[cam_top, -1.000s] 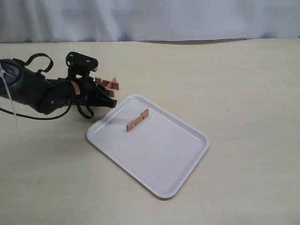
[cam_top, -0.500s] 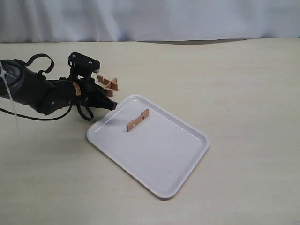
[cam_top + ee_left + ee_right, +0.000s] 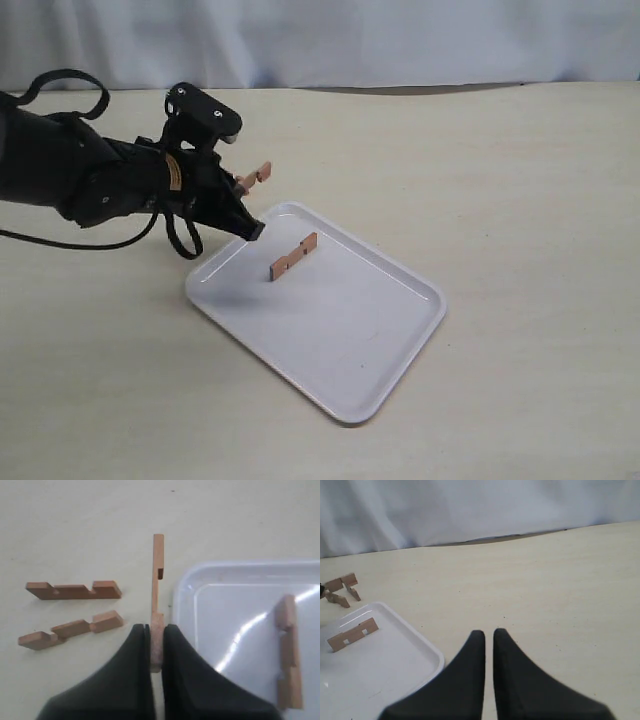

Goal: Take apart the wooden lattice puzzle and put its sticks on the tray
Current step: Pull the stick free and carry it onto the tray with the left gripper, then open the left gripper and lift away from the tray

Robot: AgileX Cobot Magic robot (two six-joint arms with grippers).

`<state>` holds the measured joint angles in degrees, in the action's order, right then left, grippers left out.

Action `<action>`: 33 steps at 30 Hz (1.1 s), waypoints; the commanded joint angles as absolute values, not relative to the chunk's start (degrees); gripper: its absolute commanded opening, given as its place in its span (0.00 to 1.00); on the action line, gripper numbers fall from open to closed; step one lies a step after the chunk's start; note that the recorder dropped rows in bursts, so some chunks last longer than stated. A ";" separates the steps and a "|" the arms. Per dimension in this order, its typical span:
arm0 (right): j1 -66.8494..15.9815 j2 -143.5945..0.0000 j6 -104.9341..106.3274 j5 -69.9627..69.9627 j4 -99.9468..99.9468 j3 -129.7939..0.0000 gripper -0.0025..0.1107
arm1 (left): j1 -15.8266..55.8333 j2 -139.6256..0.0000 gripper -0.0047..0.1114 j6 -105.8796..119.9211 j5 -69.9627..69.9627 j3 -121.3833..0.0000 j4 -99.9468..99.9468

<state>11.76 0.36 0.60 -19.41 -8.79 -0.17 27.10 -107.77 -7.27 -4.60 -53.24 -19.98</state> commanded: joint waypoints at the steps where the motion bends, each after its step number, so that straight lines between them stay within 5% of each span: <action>1: 11.65 0.00 0.58 -19.40 -8.80 0.00 0.07 | 29.90 -103.57 0.04 -9.05 -3.57 -47.92 -20.36; 13: 11.65 0.00 0.58 -19.40 -8.80 0.00 0.07 | 34.04 -105.33 0.05 -12.48 -0.81 -45.38 -17.50; 15: 11.65 0.00 0.58 -19.40 -8.80 0.00 0.07 | 34.04 -105.70 0.13 -12.48 -1.47 -45.38 -17.21; 18: 11.65 0.00 0.58 -19.40 -8.80 0.00 0.07 | 34.04 -105.70 0.46 -12.48 -1.95 -45.38 -16.93; 20: 11.65 0.00 0.58 -19.40 -8.80 0.00 0.07 | 34.04 -105.24 0.55 -12.58 -2.23 -45.50 -16.79; 30: 11.65 0.00 0.58 -19.40 -8.80 0.00 0.07 | 27.38 -98.34 0.59 -14.65 -5.35 -49.20 -12.46; 33: 11.65 0.00 0.58 -19.40 -8.80 0.00 0.07 | 24.55 -100.22 0.68 -14.78 -7.58 -49.50 -12.31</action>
<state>11.76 0.36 0.60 -19.41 -8.79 -0.17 26.96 -98.80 -14.03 -5.51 -49.10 -13.50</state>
